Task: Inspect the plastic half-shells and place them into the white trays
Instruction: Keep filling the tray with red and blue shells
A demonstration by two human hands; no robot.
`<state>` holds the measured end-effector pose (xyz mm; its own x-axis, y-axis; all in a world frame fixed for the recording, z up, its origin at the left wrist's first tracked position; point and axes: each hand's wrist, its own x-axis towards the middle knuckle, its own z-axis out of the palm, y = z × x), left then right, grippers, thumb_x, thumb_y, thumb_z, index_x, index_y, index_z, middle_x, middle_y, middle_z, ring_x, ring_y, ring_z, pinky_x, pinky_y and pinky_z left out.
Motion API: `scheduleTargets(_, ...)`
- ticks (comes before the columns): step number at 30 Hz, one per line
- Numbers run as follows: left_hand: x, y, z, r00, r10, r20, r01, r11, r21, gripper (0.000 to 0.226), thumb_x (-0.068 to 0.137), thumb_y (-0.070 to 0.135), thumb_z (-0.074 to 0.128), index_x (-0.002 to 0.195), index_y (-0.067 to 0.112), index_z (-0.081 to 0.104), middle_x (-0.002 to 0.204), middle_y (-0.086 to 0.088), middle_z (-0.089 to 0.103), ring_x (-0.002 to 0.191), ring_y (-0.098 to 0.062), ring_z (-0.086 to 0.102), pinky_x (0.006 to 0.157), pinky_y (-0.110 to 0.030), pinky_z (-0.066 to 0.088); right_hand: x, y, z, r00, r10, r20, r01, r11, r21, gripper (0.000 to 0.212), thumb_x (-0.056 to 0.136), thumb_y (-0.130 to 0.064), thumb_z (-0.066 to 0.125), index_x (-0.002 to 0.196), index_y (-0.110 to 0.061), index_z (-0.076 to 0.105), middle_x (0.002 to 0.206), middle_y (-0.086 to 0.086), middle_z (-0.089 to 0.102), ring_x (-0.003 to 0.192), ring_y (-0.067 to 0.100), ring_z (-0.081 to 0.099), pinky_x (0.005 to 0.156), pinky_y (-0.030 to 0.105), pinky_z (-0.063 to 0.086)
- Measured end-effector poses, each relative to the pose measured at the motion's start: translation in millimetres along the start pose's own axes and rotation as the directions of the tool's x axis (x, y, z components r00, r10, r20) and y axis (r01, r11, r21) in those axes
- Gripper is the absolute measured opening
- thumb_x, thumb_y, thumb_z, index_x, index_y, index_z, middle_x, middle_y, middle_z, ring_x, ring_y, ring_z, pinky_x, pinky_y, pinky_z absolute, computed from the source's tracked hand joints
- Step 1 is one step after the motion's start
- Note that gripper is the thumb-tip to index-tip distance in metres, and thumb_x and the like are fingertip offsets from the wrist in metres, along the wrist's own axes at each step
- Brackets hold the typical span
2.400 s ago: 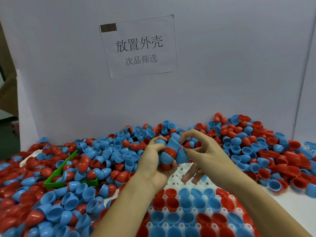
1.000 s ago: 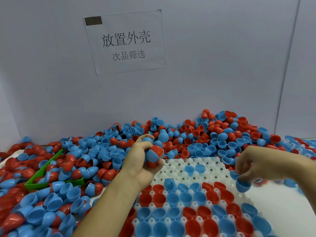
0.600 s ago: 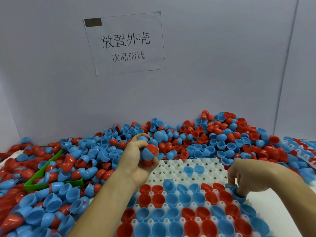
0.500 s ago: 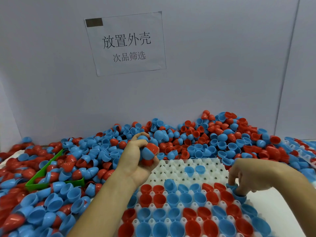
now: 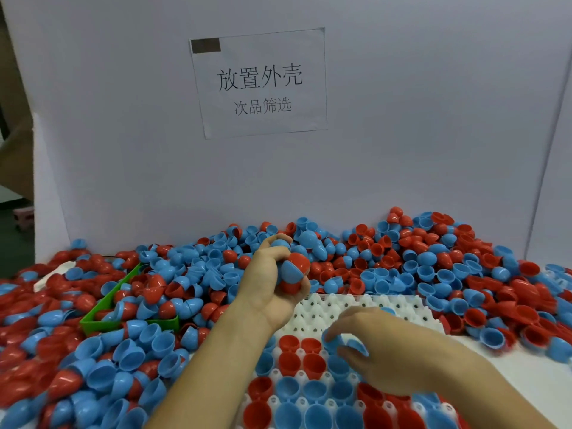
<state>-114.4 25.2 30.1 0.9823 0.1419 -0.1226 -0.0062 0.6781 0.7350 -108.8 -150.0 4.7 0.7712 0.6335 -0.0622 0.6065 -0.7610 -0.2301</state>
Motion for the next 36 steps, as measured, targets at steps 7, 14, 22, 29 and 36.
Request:
scheduleTargets(7,0,-1,0,1.000,0.008,0.002,-0.008,0.999,0.034,0.029,0.092,0.001,0.046,0.090,0.025,0.062,0.096,-0.013,0.061,0.073,-0.022,0.056,0.039,-0.023,0.045,6,4,0,0.953,-0.010,-0.303,0.013,1.000,0.008,0.037,0.098,-0.043,0.054,0.132,-0.030,0.060,0.135,-0.018,0.056,0.124,-0.001,0.049,0.101,0.014,0.038)
scheduleTargets(14,1,-2,-2,1.000,0.024,-0.007,-0.023,0.999,0.043,0.030,0.091,-0.001,0.045,0.085,0.024,0.063,0.092,-0.012,0.061,0.069,-0.020,0.055,0.039,-0.022,0.044,6,19,-9,0.942,-0.012,-0.336,0.024,0.999,0.034,0.025,0.099,-0.032,0.055,0.122,-0.036,0.064,0.124,-0.024,0.059,0.103,-0.007,0.053,0.087,0.012,0.045)
scheduleTargets(22,2,-4,-3,0.999,0.031,-0.017,-0.029,0.998,0.064,0.028,0.091,0.000,0.046,0.089,0.023,0.062,0.092,-0.012,0.061,0.072,-0.021,0.055,0.040,-0.023,0.045,13,10,14,0.991,0.027,-0.130,-0.023,0.999,0.031,0.032,0.103,-0.036,0.045,0.129,-0.028,0.062,0.135,-0.013,0.055,0.116,0.008,0.055,0.096,0.022,0.045)
scheduleTargets(29,4,-5,-3,1.000,0.024,-0.016,-0.023,0.998,0.066,0.030,0.091,-0.001,0.045,0.089,0.024,0.062,0.096,-0.014,0.060,0.078,-0.022,0.055,0.041,-0.023,0.046,17,6,22,0.972,0.016,-0.232,-0.011,1.000,0.024,0.029,0.100,-0.034,0.054,0.128,-0.032,0.059,0.124,-0.012,0.062,0.109,0.007,0.058,0.090,0.022,0.050)
scheduleTargets(36,6,-5,-6,0.999,0.031,-0.015,-0.030,0.997,0.070,0.031,0.091,-0.001,0.045,0.087,0.025,0.062,0.098,-0.014,0.060,0.078,-0.022,0.055,0.041,-0.023,0.046,15,2,22,0.955,-0.002,-0.298,0.006,1.000,0.014,0.033,0.098,-0.035,0.056,0.130,-0.028,0.061,0.125,-0.010,0.062,0.111,0.007,0.057,0.092,0.023,0.050)
